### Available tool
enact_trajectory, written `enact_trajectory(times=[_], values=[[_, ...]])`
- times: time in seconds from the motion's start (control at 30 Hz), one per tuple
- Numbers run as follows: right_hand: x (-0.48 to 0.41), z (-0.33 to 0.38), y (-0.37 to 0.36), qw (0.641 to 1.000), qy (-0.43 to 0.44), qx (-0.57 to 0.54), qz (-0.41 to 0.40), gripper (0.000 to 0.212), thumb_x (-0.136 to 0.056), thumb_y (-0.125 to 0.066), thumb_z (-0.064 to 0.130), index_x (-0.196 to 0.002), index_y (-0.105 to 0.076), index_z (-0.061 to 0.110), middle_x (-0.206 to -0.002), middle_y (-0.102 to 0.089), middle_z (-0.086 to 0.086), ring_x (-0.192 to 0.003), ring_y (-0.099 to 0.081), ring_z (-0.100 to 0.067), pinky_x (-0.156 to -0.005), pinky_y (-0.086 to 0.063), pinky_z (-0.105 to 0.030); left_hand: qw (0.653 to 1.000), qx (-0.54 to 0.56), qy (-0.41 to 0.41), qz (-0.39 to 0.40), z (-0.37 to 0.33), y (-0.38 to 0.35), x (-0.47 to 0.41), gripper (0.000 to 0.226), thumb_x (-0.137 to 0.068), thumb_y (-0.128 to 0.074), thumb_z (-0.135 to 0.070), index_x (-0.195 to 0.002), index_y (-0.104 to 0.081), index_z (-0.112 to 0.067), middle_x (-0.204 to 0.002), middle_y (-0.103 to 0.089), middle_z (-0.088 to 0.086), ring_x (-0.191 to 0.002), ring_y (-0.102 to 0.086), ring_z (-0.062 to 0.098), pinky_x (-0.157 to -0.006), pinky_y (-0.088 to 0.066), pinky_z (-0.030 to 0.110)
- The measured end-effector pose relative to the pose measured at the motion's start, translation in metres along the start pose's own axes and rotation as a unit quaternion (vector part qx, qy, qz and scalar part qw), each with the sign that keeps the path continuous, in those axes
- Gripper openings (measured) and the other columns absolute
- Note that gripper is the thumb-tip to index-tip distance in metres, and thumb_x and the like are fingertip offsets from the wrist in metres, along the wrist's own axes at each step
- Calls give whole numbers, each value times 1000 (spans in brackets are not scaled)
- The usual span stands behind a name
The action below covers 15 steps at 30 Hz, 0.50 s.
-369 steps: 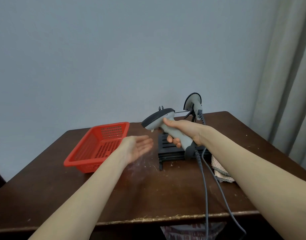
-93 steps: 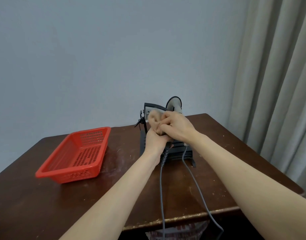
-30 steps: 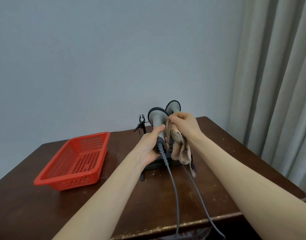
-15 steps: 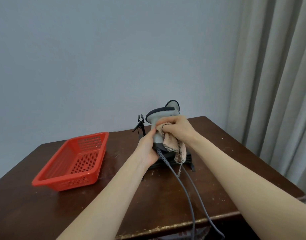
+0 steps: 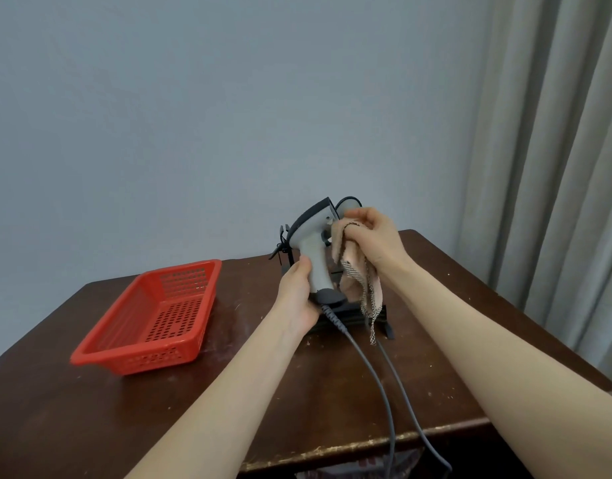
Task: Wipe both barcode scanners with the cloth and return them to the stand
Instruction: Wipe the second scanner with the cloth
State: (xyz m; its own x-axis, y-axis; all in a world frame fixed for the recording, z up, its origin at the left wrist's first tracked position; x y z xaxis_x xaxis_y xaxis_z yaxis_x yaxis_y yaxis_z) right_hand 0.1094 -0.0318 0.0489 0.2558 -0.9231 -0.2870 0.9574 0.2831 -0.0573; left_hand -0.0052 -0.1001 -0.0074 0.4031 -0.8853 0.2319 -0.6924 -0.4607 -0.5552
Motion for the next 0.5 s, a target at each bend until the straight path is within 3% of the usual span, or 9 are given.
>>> enact_trajectory(times=[0.1, 0.2, 0.33, 0.43, 0.5], values=[[-2, -2, -7, 998, 13, 62, 20, 30, -79, -63, 4, -104, -63, 21, -98, -65, 2, -93, -63, -12, -80, -51, -23, 999, 32, 32, 2, 7, -3, 4, 33, -101, -42, -29, -113, -61, -5, -105, -69, 18, -95, -66, 33, -79, -54, 46], [5, -5, -16, 990, 30, 115, 78, 29, -77, -59, -2, -94, -68, 19, -89, -65, 6, -84, -61, -7, -72, -47, -18, 999, 40, 28, -15, 5, -3, 4, 34, -100, -45, -30, -113, -61, -3, -111, -68, 19, -104, -64, 36, -93, -50, 50], [16, -11, -20, 977, 25, 145, 157, 26, -74, -60, -6, -74, -69, 18, -78, -67, 2, -70, -58, -6, -67, -47, -17, 998, 14, 12, -53, -5, 2, -4, 31, -98, -47, -33, -104, -62, -7, -96, -69, 14, -87, -66, 33, -82, -53, 48], [22, -11, -20, 951, -7, 195, 238, 16, -71, -61, -7, -74, -70, 5, -63, -65, 4, -59, -56, -3, -62, -47, -17, 998, 6, 13, -63, -6, 6, -5, 32, -98, -48, -35, -101, -61, -6, -89, -68, 13, -75, -65, 28, -70, -55, 42], [23, -8, -19, 948, -19, 202, 246, 15, -69, -58, -6, -72, -69, 4, -54, -61, 8, -52, -54, -1, -59, -47, -17, 998, 8, 16, -62, -3, 8, -5, 32, -97, -49, -35, -101, -61, -5, -91, -67, 14, -74, -64, 28, -65, -54, 40]])
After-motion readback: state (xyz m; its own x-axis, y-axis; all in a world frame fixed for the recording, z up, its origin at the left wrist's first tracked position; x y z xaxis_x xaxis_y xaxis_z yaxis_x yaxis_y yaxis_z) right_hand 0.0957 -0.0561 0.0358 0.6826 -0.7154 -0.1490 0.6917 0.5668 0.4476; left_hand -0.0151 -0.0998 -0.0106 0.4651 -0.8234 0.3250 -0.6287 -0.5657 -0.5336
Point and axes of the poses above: each hand's wrist, its own x-axis away from the middle knuckle, its own y-axis out of the back of the hand, z = x × y, the point moved 4 cm from there along -x, towards the middle knuckle
